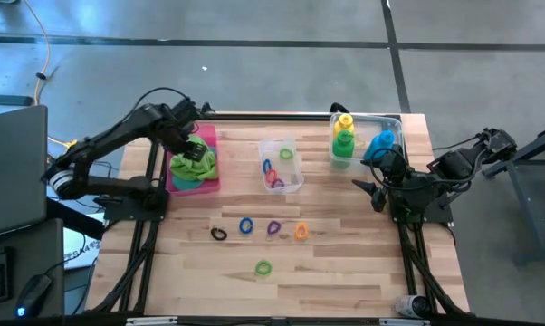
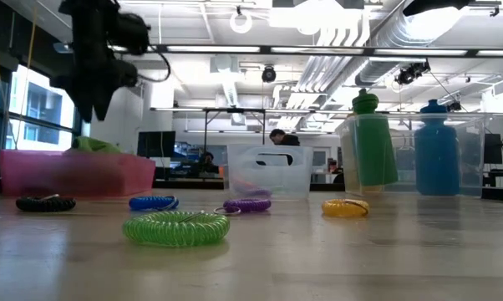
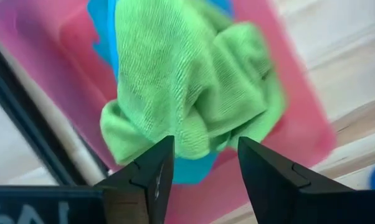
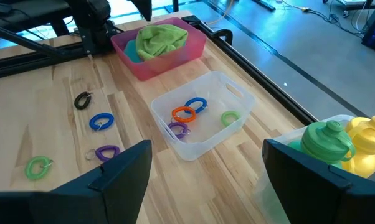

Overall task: Pick & Place Sports Items
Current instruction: Put the yellow spring keychain into the left transparent bin

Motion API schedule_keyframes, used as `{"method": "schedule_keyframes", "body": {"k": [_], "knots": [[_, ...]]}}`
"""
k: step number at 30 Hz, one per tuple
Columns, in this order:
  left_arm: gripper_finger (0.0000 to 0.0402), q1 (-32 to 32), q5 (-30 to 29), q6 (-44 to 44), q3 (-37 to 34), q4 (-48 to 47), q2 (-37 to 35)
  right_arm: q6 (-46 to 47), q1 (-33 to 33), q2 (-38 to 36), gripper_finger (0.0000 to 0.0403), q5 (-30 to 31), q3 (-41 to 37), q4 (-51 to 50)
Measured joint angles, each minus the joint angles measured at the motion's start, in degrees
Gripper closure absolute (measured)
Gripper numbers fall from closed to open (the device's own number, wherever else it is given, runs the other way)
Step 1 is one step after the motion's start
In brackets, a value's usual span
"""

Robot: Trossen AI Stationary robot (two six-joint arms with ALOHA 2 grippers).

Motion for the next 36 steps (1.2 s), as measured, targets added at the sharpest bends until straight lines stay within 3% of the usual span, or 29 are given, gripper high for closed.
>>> {"method": "schedule_keyframes", "body": {"k": [8,16,25,36], "knots": [[0.0231,-0.65,6.42,-4.05,0.00,12.42,-11.16,0.00,0.00,0.00,0.0108,-0.07,0.00,0.00],[0.0231,-7.26,6.16,-5.77,0.09,27.59,-18.26,0.02,0.00,0.00,0.0108,-0.10,0.00,0.00],[0.0232,-18.78,5.22,-7.03,0.09,35.45,-15.78,0.02,0.00,0.00,0.0108,-0.14,0.00,0.00],[0.0232,-35.40,-7.49,-11.15,0.09,38.27,-8.89,0.00,0.00,-0.02,0.0108,-7.42,0.00,0.04]]}}
